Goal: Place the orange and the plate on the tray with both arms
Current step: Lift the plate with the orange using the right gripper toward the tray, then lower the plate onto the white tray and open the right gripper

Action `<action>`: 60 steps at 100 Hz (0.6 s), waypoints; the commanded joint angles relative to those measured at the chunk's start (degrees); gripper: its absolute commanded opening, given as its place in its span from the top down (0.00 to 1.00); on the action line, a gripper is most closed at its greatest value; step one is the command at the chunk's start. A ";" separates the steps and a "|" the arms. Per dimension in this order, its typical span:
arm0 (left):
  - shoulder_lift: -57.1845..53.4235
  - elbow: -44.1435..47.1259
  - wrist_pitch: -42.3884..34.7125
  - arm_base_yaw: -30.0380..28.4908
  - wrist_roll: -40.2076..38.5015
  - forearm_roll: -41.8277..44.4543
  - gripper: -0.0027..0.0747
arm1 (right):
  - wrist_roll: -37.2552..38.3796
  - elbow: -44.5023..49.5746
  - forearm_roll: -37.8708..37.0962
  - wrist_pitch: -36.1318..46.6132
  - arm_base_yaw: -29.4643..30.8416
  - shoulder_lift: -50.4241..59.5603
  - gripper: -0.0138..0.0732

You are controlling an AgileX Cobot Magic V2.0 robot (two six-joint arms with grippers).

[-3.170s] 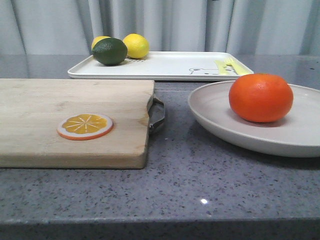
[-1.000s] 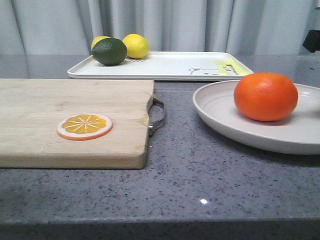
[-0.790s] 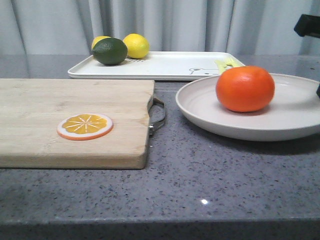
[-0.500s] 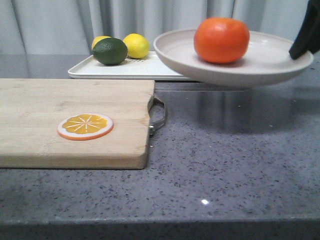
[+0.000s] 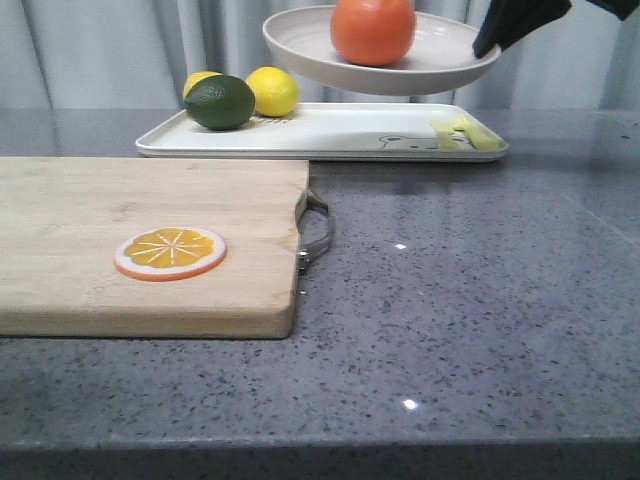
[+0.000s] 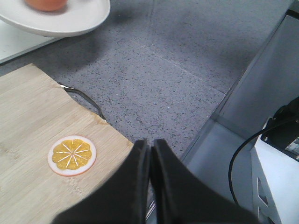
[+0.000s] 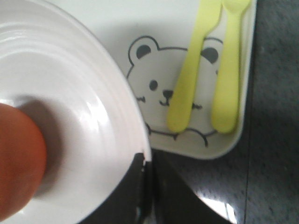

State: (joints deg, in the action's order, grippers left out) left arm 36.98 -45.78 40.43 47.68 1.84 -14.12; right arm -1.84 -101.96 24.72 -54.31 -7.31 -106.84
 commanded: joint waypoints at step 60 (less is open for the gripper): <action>0.07 -1.43 -4.75 0.00 -0.43 -0.96 0.99 | 2.78 -37.39 1.87 -3.81 -0.80 -23.12 0.92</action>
State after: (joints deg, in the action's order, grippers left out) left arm 36.88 -45.78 40.43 47.68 1.84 -14.12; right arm 0.41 -135.58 24.83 -59.89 -8.19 -132.52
